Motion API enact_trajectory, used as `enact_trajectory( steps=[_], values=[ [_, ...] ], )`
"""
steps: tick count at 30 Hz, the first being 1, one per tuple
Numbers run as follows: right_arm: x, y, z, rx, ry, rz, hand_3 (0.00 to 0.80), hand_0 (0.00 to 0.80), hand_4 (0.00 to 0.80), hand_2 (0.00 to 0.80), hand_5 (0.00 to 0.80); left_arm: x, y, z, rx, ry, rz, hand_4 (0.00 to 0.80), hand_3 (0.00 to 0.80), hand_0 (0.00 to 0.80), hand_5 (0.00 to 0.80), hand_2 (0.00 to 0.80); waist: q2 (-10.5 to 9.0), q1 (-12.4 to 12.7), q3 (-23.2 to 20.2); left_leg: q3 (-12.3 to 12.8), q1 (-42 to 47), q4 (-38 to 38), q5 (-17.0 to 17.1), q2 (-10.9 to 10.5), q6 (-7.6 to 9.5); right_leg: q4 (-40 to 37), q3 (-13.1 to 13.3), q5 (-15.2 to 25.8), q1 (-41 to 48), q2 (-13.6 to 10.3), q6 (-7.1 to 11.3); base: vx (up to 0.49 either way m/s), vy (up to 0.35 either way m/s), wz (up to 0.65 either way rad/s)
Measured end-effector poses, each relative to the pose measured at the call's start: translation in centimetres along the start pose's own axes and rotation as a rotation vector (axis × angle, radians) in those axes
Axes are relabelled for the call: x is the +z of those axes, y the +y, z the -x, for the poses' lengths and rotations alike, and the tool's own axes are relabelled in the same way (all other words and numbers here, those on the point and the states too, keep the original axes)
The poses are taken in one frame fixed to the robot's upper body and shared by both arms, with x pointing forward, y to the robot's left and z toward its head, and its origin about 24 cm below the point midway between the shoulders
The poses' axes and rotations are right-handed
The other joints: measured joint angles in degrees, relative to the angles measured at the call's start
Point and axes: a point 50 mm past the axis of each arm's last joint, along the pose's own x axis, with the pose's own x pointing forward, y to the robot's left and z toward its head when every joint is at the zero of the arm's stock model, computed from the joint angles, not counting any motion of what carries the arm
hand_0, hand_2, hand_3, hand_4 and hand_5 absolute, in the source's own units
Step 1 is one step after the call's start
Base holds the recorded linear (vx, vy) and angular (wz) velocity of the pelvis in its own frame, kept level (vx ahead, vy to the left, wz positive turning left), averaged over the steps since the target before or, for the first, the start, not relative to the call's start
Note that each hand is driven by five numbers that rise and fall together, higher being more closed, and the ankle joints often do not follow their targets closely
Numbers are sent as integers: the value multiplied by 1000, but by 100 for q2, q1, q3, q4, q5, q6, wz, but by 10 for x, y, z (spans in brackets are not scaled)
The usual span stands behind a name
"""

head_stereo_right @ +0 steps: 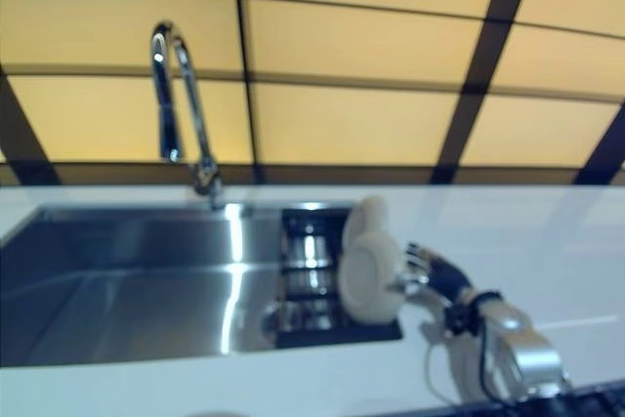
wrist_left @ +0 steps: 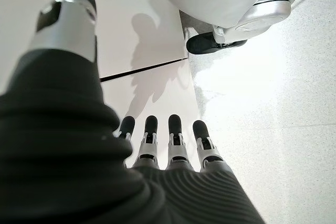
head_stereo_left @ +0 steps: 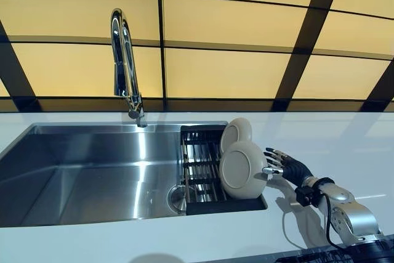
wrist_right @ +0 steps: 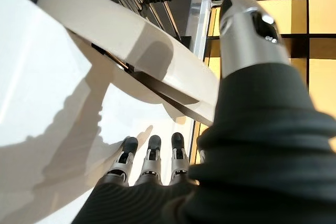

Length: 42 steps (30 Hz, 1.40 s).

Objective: Take plates into dishwasher

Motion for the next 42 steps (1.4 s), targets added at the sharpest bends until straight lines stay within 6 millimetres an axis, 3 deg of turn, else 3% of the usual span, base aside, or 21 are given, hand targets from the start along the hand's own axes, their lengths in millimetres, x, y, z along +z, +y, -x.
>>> enact_trajectory(
  steps=[42],
  values=[
    [-4,14,-4,67,8,-24,0,0,0,0,0,-2,-4,1,-12,2,-15,0,0,0,0,0,-4,1,-57,-16,9,0,-2,-1,-3,-3,-27,-2,25,2,2,0,0,0]
  ],
)
